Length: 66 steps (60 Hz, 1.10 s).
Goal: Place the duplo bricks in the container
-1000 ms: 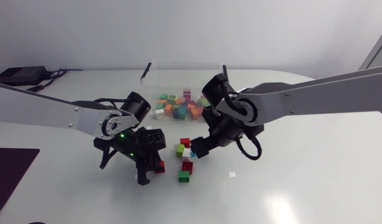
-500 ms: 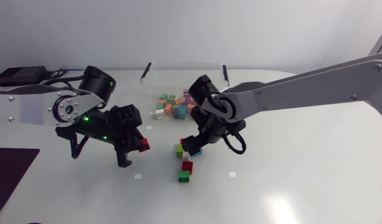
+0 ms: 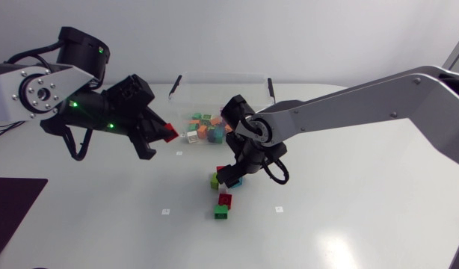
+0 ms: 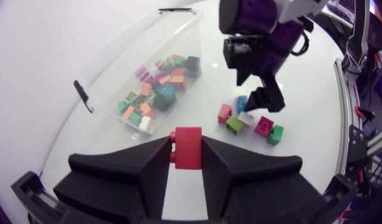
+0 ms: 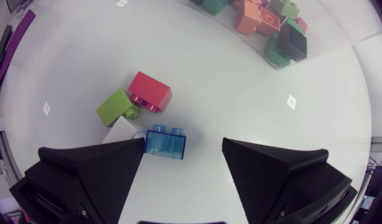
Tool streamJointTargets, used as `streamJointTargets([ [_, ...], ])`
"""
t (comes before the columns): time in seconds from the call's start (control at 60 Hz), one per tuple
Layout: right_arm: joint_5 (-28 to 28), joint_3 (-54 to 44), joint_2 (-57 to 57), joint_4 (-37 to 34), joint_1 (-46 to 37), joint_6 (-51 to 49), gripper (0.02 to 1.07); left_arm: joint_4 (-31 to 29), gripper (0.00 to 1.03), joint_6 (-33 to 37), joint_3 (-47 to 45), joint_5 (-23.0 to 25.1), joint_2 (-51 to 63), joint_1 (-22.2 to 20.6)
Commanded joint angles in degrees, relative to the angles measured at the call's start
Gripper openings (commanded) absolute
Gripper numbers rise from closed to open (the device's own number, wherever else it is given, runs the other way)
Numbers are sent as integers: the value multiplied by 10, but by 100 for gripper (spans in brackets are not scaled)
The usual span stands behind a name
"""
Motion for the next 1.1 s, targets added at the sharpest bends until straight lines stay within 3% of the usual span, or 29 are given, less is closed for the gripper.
streamJointTargets([
  [0.0, 5, 14, 23, -10, 10, -4, 87, 19, 16, -40, 28, 9, -9, 16],
  [0.2, 5, 25, 40, -16, 17, 7, 74, 73, 16, -105, 61, 25, 3, 49],
  [0.6, 18, 22, 51, -15, 27, 26, 22, 156, 17, -183, 106, 29, 78, 36],
  [1.083, 18, -59, -79, -25, -34, 17, 22, 212, 18, -245, 201, 23, 200, 11],
])
